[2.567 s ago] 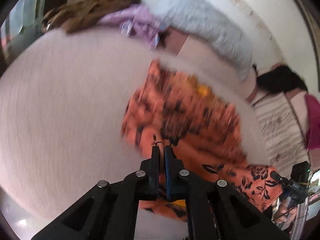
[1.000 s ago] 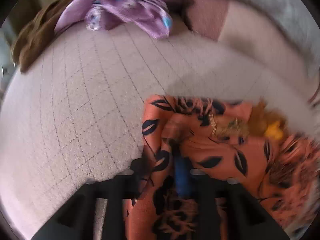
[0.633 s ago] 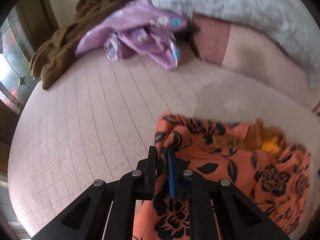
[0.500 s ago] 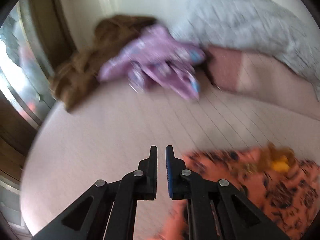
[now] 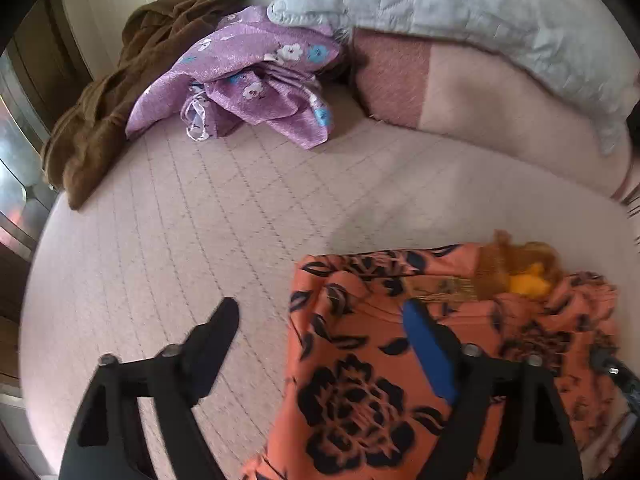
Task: Fold small clothes
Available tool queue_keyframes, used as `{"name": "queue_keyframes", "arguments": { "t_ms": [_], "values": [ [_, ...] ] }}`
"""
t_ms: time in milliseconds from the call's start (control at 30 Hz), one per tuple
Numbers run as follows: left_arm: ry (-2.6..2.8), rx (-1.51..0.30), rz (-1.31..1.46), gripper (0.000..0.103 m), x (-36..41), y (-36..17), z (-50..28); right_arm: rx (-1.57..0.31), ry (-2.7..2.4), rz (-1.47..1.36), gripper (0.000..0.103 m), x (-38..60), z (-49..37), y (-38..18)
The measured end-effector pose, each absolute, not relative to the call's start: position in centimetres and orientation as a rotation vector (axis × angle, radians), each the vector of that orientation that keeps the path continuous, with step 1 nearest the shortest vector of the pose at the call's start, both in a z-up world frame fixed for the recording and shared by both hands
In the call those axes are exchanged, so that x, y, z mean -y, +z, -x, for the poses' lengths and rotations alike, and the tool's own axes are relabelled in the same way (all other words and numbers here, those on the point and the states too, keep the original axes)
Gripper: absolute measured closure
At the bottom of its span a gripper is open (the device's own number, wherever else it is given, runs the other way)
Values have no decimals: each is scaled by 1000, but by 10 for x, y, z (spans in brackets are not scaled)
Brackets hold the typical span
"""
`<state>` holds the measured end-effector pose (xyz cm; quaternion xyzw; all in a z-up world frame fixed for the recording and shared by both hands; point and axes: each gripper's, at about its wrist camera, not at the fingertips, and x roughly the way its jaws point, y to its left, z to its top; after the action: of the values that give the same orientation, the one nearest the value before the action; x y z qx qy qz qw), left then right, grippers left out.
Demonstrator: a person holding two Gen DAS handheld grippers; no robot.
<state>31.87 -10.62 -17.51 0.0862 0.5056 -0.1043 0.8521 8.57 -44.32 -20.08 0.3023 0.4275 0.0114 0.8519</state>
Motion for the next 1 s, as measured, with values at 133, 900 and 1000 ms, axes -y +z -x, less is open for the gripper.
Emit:
{"name": "queue_keyframes", "arguments": {
  "t_ms": [133, 900, 1000],
  "values": [
    [-224, -1116, -150, 72, 107, -192, -332, -922, 29, -618, 87, 440, -93, -207],
    [-242, -1116, -267, 95, 131, -220, -346, -992, 30, -698, 88, 446, -115, -231],
    [-205, -1041, -255, 97, 129, -200, -339, -993, 29, -703, 88, 446, -115, -232]
  ]
}}
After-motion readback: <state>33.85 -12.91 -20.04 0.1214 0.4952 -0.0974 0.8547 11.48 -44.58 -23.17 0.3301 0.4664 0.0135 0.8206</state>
